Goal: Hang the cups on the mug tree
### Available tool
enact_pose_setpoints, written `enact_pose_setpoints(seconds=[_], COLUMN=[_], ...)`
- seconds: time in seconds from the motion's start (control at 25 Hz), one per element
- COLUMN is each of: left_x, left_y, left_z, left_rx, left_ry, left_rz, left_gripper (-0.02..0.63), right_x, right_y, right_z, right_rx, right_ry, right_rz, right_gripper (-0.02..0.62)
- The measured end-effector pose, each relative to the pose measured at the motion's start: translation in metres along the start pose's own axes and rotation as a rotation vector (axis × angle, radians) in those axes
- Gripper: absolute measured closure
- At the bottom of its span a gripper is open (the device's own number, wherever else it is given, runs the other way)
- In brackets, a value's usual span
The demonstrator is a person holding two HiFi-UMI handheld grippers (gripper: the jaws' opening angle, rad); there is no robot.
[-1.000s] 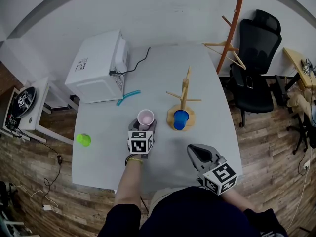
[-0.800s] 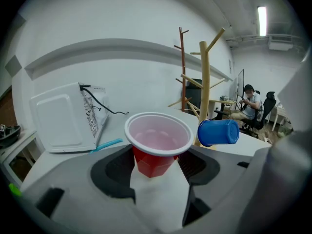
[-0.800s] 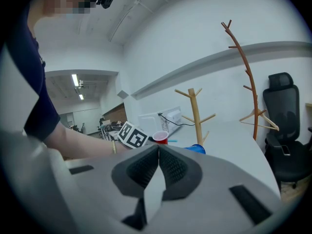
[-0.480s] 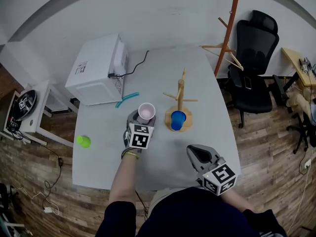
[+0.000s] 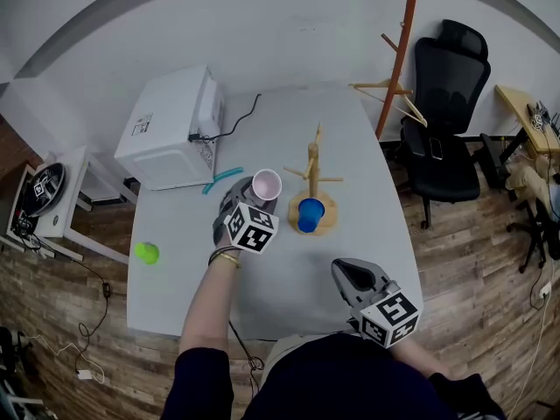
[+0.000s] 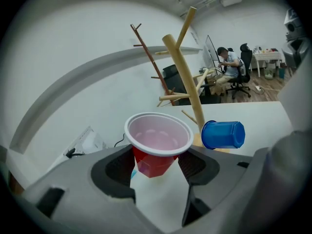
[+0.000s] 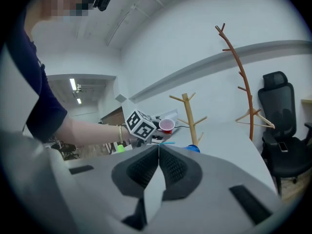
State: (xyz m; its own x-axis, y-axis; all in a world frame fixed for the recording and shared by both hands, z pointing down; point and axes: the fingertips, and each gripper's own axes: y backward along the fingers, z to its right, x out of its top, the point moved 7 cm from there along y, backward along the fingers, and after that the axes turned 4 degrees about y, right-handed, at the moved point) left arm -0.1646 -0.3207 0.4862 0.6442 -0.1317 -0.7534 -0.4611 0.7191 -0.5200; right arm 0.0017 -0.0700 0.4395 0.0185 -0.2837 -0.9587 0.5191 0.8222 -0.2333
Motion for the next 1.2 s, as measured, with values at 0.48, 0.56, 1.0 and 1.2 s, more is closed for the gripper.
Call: enact_pose_setpoints(seconds=[0.48,0.56,1.0,1.2], left_x=[0.033,0.037,0.062,0.071], left_y=[-0.013,-0.013,-0.013,-0.012], left_z=[0.005,0.007,0.019,0.027], left_rx=[0.066,0.074,0.113,0.126], left_ry=[-0.341,-0.392,-0.62,-0.697], left_rz=[-0.048,-0.049,-0.043,-0.029], left_gripper=[0.316,0.316,0.316,0.316], right_x=[0.0,0.0,0.001,0.0], right_y=[0.01,0.011,0.019,0.02], right_z=[0.006,0.007,0.01,0.01], right_rx=[-0.019,-0.021,-0.027,-0.022], right_ry=[-0.006,-0.006,-0.004,-0.005], right_rz=[0.011,0.014,0.024,0.024], right_gripper=[0.566,0.566,0.566,0.566])
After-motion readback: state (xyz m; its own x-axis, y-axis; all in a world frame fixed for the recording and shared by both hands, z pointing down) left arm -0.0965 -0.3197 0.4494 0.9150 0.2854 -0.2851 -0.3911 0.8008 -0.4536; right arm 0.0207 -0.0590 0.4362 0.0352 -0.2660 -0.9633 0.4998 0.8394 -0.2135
